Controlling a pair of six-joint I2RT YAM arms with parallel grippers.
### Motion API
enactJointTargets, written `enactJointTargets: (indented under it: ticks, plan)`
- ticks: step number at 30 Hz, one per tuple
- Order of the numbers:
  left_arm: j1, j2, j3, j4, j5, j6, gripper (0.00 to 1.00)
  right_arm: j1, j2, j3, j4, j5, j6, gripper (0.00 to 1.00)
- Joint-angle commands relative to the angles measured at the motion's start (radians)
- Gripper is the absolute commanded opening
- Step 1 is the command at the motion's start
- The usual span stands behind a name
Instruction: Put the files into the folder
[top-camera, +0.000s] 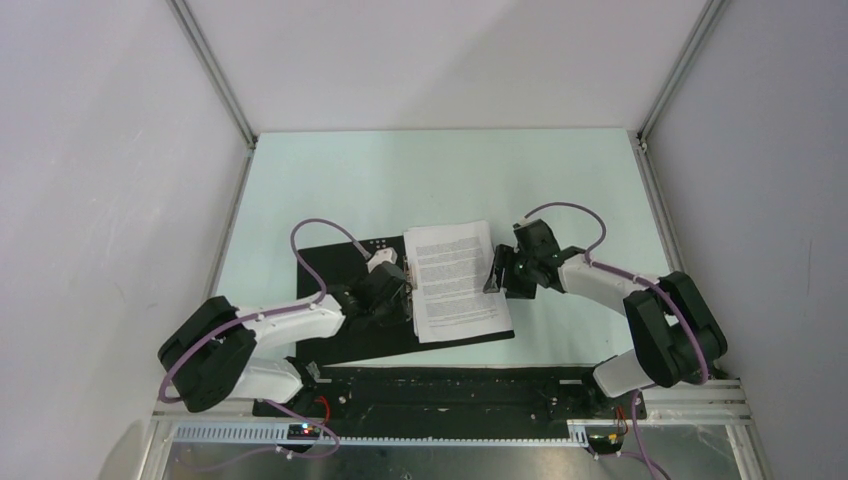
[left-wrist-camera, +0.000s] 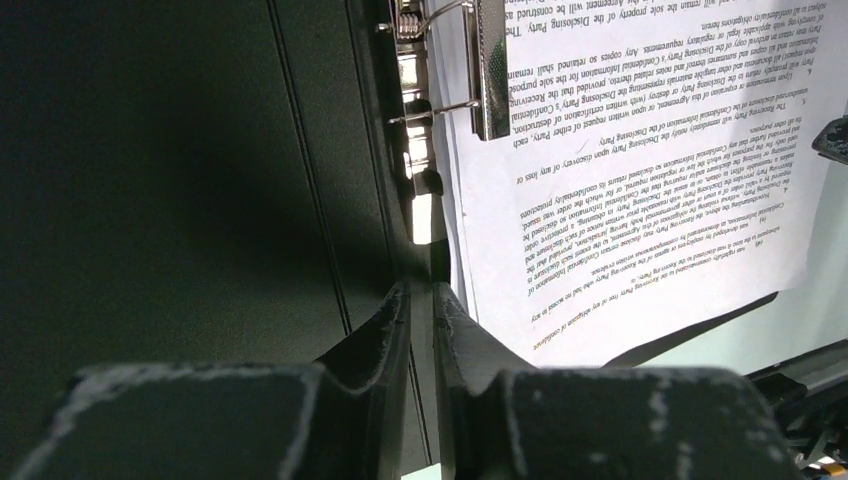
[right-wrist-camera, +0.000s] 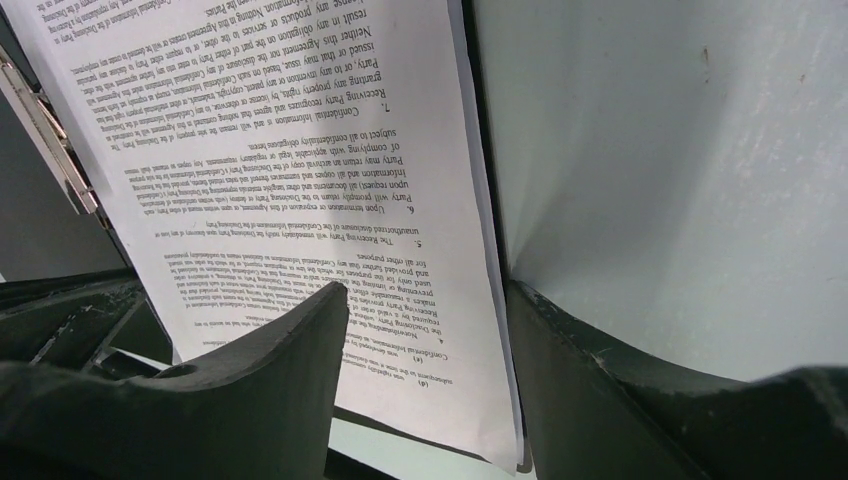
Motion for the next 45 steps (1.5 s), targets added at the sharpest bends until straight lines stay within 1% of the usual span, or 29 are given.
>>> enactJointTargets:
  ticks: [1, 11, 15, 18, 21, 25, 26, 30, 33, 37, 39, 45]
  plan:
    - [-0.049, 0.019, 0.027, 0.006, -0.001, -0.04, 0.16, 0.047, 0.002, -0.028, -0.009, 0.031, 0.035, 0.64]
    - [-0.085, -0.017, 0.01, -0.01, -0.017, -0.049, 0.14, 0.084, 0.008, -0.028, -0.022, 0.062, 0.042, 0.64]
    - [-0.078, -0.071, -0.003, -0.044, -0.056, -0.05, 0.18, 0.089, 0.003, -0.028, -0.031, 0.07, 0.042, 0.64]
    - [-0.056, -0.11, 0.001, -0.072, -0.068, -0.034, 0.22, 0.094, -0.008, -0.028, -0.039, 0.083, 0.042, 0.64]
    - [-0.024, -0.161, 0.014, -0.125, -0.087, -0.007, 0.24, 0.096, -0.012, -0.028, -0.044, 0.087, 0.041, 0.64]
    - [0.058, -0.211, 0.0, -0.154, -0.092, 0.025, 0.24, 0.106, -0.014, -0.028, -0.048, 0.097, 0.044, 0.64]
    - [0.086, -0.212, -0.004, -0.156, -0.087, 0.031, 0.23, 0.111, -0.014, -0.029, -0.049, 0.1, 0.046, 0.64]
    - [0.13, -0.174, -0.01, -0.155, -0.085, 0.045, 0.17, 0.126, -0.023, -0.027, -0.054, 0.11, 0.051, 0.64]
    - [0.143, -0.138, -0.005, -0.152, -0.088, 0.041, 0.09, 0.136, -0.027, -0.028, -0.061, 0.116, 0.053, 0.64]
    - [0.146, -0.098, -0.011, -0.137, -0.087, 0.022, 0.02, 0.152, -0.034, -0.027, -0.061, 0.122, 0.057, 0.64]
    - [0.147, -0.079, -0.016, -0.126, -0.083, 0.013, 0.01, 0.159, -0.036, -0.027, -0.059, 0.124, 0.06, 0.64]
    - [0.154, -0.031, -0.03, -0.089, -0.054, -0.006, 0.0, 0.182, -0.042, -0.023, -0.07, 0.144, 0.068, 0.64]
